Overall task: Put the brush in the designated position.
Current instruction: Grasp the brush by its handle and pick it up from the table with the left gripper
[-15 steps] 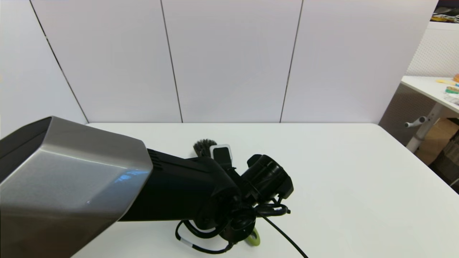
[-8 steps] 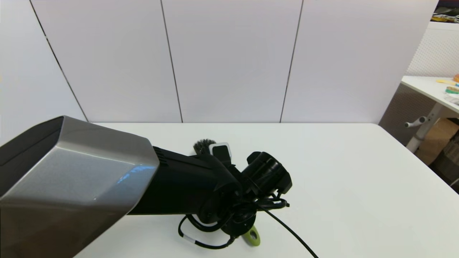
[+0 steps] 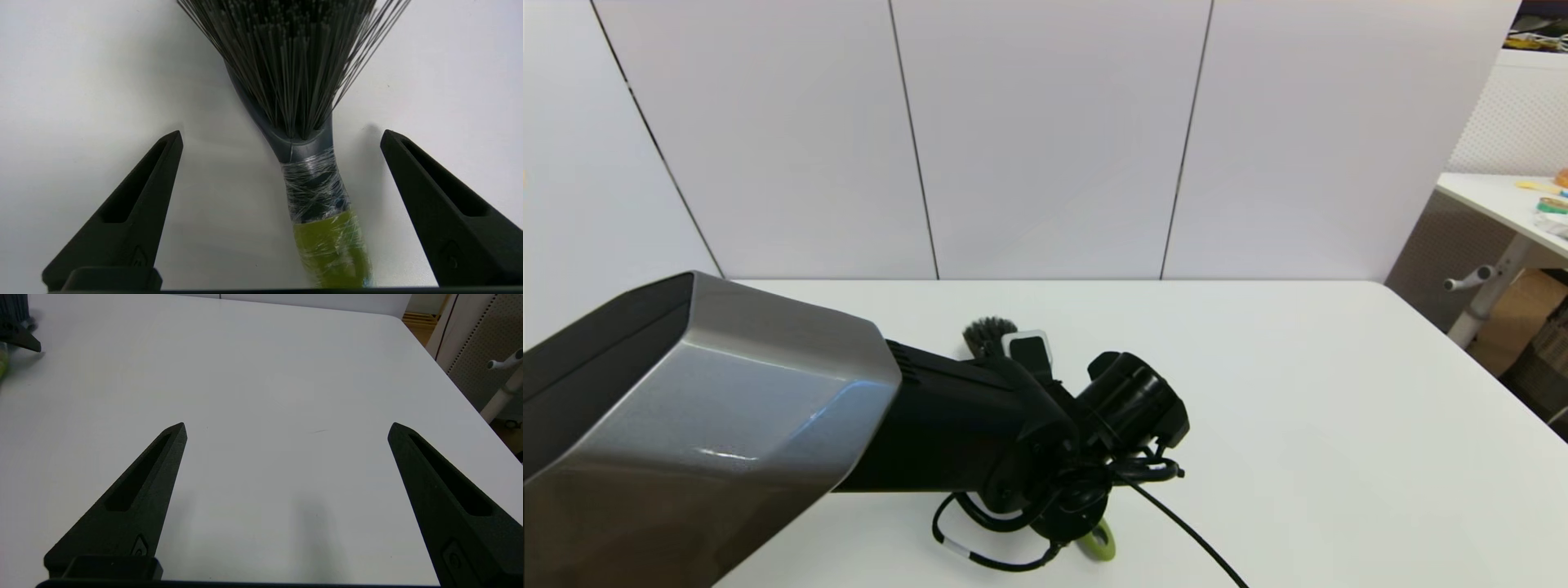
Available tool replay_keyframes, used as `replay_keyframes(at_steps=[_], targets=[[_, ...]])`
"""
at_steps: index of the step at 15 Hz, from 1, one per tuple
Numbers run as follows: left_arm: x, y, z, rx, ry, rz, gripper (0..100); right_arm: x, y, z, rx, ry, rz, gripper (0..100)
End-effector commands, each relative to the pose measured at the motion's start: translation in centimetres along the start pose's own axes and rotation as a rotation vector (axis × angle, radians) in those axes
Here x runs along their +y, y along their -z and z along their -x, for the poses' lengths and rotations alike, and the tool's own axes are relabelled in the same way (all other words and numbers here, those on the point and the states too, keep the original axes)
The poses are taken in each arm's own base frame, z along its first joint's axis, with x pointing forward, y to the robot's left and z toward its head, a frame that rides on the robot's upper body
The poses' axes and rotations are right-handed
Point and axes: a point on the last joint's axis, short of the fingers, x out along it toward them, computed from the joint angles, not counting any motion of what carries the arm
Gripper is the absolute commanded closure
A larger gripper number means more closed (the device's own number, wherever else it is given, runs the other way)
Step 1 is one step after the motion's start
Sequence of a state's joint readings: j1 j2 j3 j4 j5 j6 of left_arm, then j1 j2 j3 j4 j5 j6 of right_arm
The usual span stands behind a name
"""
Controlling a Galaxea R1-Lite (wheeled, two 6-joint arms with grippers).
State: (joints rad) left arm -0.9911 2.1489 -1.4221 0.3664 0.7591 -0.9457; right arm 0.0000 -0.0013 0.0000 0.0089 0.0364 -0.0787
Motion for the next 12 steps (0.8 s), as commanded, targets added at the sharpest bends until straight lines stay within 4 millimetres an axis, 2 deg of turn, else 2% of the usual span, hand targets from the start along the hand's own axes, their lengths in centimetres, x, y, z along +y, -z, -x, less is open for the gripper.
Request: replay_keyframes(at_steps=[1, 2, 12], targets=[[-0.22, 0.07, -0.21, -0.003, -0.004, 0.006, 0, 0.0, 0.05, 0.0, 0.0, 0.0, 0.001, 0], [-0.26, 0.15, -0.22, -0.002, -0.004, 0.011, 100, 0.0, 0.05, 0.0, 0.0, 0.0, 0.0, 0], [-0.32, -0.5, 0.29, -0.015, 0.009, 0.033, 100, 0.0, 0.05, 0.0, 0.0, 0.0, 0.001, 0]])
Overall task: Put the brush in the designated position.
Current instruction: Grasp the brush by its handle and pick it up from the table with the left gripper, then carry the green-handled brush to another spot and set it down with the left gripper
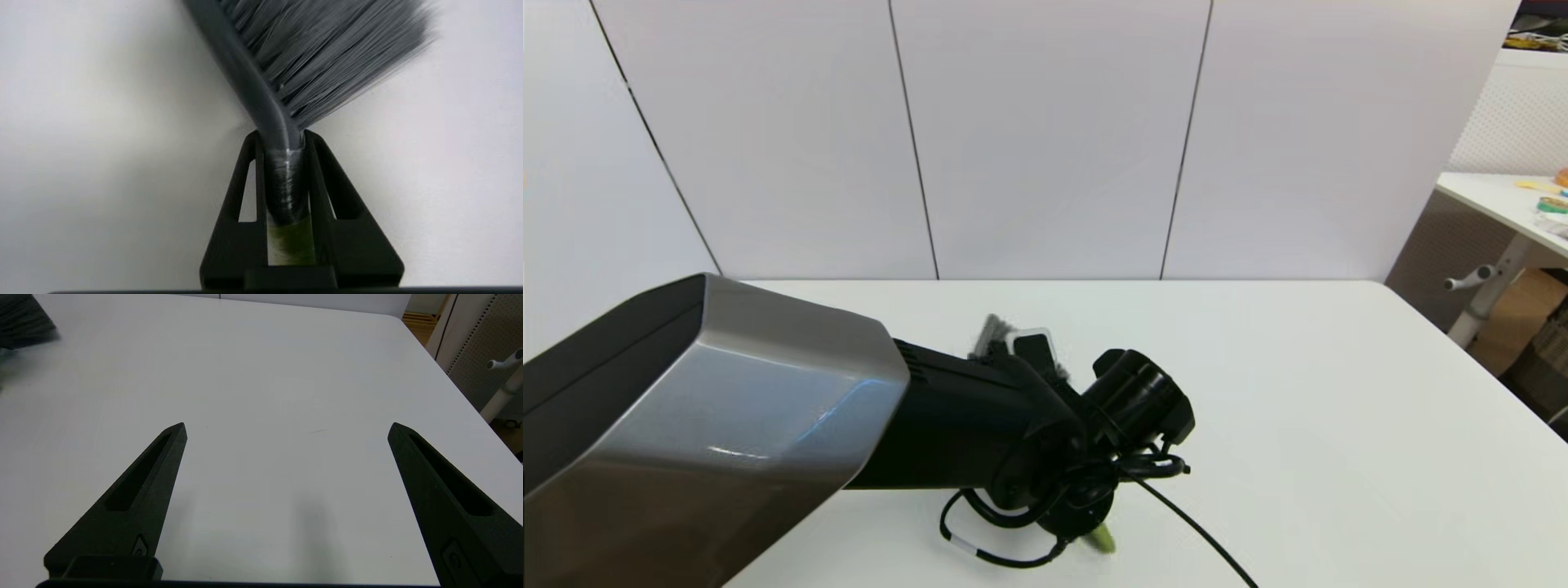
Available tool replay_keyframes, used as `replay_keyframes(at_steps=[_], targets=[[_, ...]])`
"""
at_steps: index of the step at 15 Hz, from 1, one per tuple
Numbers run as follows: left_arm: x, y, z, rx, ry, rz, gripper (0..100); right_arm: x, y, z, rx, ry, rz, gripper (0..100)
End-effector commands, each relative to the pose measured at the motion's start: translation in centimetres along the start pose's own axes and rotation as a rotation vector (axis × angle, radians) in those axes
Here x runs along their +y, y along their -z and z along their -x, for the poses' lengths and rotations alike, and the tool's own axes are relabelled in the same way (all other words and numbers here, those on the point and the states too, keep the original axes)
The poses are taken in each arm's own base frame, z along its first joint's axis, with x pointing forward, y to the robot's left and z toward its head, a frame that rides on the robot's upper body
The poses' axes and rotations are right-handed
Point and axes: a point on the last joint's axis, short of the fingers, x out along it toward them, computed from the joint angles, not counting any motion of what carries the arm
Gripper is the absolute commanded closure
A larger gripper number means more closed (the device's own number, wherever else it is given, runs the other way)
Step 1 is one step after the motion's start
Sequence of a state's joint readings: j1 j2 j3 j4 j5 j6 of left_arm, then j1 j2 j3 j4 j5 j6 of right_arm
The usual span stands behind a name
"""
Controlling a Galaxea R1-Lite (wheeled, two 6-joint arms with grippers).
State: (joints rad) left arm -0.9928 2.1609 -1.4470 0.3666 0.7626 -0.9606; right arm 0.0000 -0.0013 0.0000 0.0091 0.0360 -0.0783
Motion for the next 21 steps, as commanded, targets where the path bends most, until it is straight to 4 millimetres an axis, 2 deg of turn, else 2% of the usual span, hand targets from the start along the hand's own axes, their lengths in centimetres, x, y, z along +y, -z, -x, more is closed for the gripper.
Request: replay_keyframes(at_steps=[1, 5, 8, 11, 12, 14, 18, 20, 21], targets=[[0.3, -0.6, 0.6, -0.008, 0.007, 0.014, 100, 0.0, 0.0, 0.0, 0.0, -0.001, 0.001, 0], [1.4, -2.8, 1.2, -0.046, -0.002, 0.053, 100, 0.0, 0.0, 0.0, 0.0, -0.001, 0.001, 0], [3.5, -5.8, 1.6, -0.11, -0.044, 0.092, 100, 0.0, 0.0, 0.0, 0.0, -0.001, 0.0, 0], [6.4, -8.9, 2.2, -0.148, -0.073, 0.139, 100, 0.0, 0.0, 0.0, 0.0, -0.001, 0.001, 0], [7.8, -10.6, 2.2, -0.168, -0.095, 0.154, 100, 0.0, 0.0, 0.0, 0.0, -0.001, 0.001, 0], [10.3, -13.0, 1.7, -0.196, -0.149, 0.174, 100, 0.0, 0.0, 0.0, 0.0, -0.001, 0.001, 0], [13.8, -18.9, 0.3, -0.27, -0.188, 0.342, 100, 0.0, 0.0, 0.0, 0.0, -0.001, 0.0, 0], [15.4, -20.7, -1.4, -0.284, -0.211, 0.401, 100, 0.0, 0.0, 0.0, 0.0, -0.001, 0.001, 0], [16.1, -21.0, -2.3, -0.28, -0.236, 0.412, 100, 0.0, 0.0, 0.0, 0.0, -0.001, 0.001, 0]])
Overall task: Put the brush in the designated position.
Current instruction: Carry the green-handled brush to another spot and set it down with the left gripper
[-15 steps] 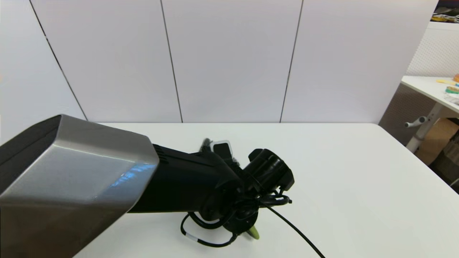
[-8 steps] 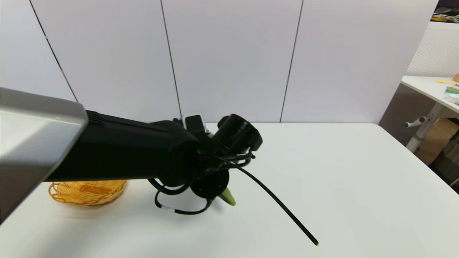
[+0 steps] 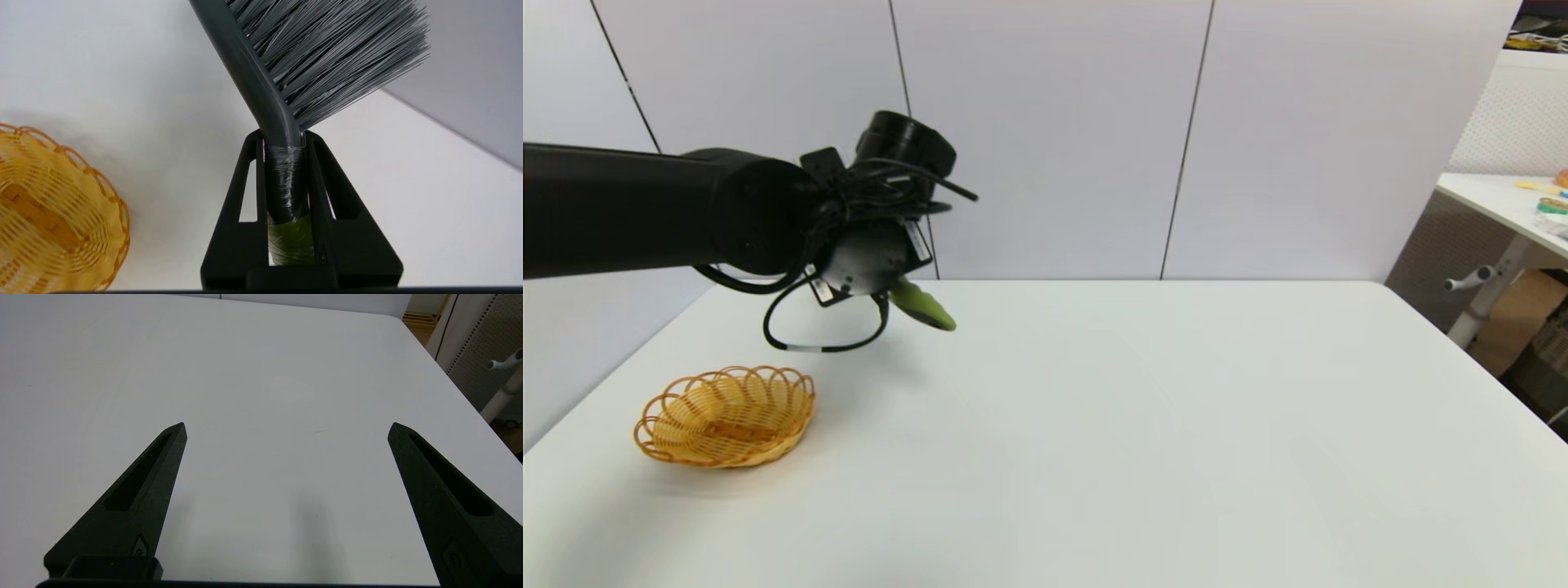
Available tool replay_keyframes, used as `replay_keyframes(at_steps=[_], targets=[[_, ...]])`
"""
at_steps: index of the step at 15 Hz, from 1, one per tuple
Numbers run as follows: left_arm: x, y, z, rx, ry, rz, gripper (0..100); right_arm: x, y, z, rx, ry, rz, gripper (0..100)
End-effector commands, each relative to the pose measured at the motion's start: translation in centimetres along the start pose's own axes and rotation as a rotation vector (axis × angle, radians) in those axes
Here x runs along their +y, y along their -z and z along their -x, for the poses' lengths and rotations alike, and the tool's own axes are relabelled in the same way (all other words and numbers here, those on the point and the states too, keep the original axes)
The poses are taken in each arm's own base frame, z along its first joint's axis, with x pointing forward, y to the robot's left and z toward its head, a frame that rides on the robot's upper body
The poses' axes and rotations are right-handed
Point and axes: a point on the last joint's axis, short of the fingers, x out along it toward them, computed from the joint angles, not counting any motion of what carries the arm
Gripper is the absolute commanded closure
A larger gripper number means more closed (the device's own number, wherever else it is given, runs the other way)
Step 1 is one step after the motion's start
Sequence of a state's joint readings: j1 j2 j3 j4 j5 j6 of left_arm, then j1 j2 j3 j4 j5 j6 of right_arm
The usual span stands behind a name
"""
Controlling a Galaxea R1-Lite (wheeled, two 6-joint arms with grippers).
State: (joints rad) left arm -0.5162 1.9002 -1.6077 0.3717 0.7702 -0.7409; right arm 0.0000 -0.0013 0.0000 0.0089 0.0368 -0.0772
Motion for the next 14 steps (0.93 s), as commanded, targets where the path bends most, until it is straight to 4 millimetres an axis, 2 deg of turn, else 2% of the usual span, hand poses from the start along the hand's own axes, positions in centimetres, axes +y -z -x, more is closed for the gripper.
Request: replay_keyframes(at_steps=[1, 6, 10, 14], targets=[[1.8, -2.4, -4.7, -0.023, -0.095, 0.086, 100, 0.0, 0.0, 0.0, 0.0, 0.0, 0.003, 0], [2.9, -2.6, -10.0, -0.031, -0.199, 0.129, 100, 0.0, 0.0, 0.0, 0.0, 0.0, 0.003, 0], [2.6, -1.3, -12.6, -0.036, -0.246, 0.179, 100, 0.0, 0.0, 0.0, 0.0, 0.0, 0.003, 0], [3.2, 0.3, -14.9, -0.047, -0.329, 0.222, 100, 0.0, 0.0, 0.0, 0.0, 0.0, 0.001, 0]])
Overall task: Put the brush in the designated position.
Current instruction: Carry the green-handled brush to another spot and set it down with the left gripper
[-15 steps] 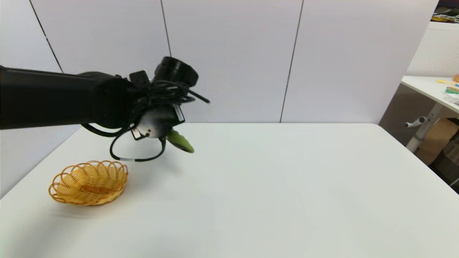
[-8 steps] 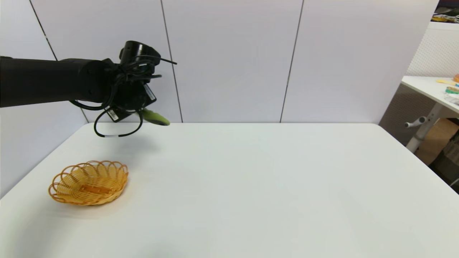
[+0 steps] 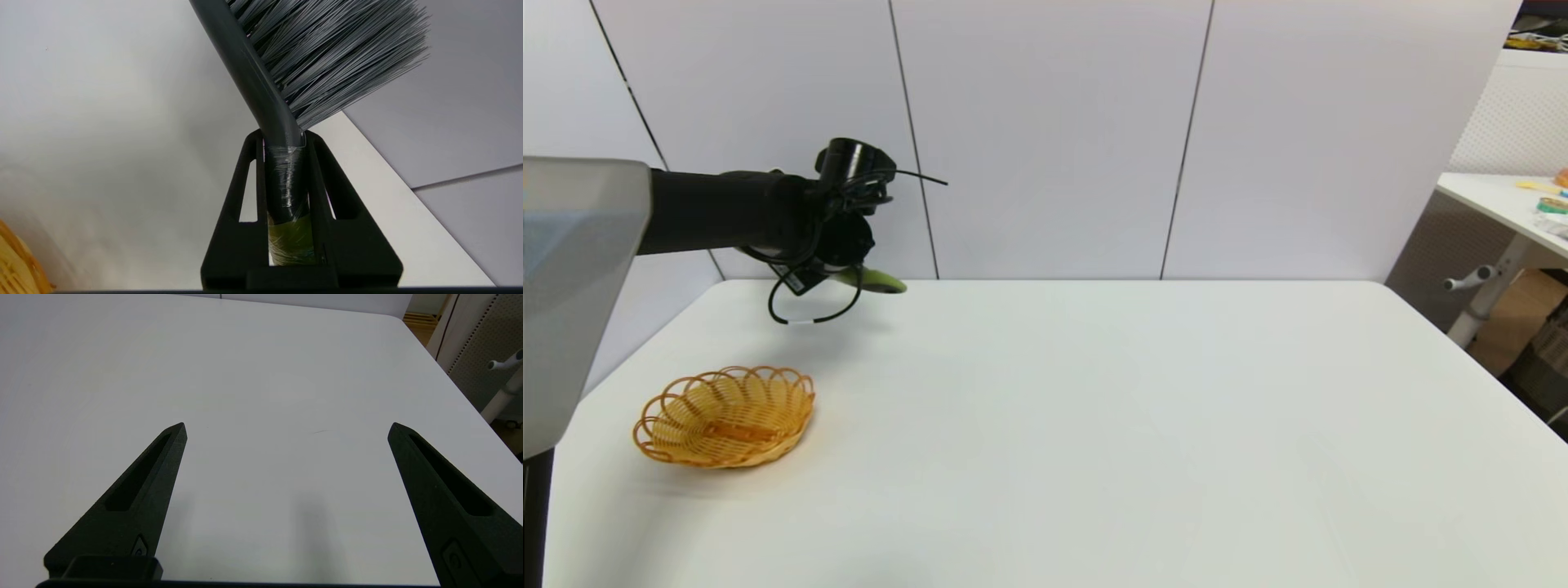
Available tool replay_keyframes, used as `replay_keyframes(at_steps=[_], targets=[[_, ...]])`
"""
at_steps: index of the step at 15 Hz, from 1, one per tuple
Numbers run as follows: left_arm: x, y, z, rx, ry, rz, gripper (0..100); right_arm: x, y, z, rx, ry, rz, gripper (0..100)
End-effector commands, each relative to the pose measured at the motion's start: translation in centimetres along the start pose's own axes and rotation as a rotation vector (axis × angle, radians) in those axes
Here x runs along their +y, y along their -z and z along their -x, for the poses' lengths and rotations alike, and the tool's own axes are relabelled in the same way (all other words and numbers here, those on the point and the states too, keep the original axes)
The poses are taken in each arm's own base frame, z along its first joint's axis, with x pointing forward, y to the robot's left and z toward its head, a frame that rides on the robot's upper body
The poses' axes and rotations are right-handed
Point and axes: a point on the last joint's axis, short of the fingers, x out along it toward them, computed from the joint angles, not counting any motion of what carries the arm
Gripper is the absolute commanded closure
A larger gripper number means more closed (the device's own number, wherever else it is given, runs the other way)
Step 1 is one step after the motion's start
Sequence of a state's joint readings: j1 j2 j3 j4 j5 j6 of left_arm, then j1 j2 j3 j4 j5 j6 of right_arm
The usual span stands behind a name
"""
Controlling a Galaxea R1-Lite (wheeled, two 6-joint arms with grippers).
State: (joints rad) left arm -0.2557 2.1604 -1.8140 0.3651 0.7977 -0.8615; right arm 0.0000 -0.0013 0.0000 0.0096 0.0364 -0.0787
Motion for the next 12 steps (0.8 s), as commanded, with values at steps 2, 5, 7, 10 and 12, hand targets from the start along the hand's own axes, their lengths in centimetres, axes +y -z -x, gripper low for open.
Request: replay_keyframes(at_steps=[2, 5, 7, 10, 12], targets=[[0.5, 2.6, -3.3, 0.016, -0.092, 0.041, 100, 0.0, 0.0, 0.0, -0.001, 0.0, 0.001, 0], [0.8, 3.1, -4.2, 0.021, -0.115, 0.067, 100, 0.0, 0.0, 0.0, -0.001, 0.0, 0.001, 0], [1.1, 4.0, -4.7, 0.033, -0.133, 0.072, 100, 0.0, 0.0, 0.0, -0.001, 0.0, 0.0, 0], [1.1, 4.7, -5.1, 0.038, -0.142, 0.121, 100, 0.0, 0.0, 0.0, -0.001, 0.0, 0.001, 0], [1.3, 4.9, -5.1, 0.049, -0.162, 0.114, 100, 0.0, 0.0, 0.0, -0.001, 0.0, 0.001, 0]])
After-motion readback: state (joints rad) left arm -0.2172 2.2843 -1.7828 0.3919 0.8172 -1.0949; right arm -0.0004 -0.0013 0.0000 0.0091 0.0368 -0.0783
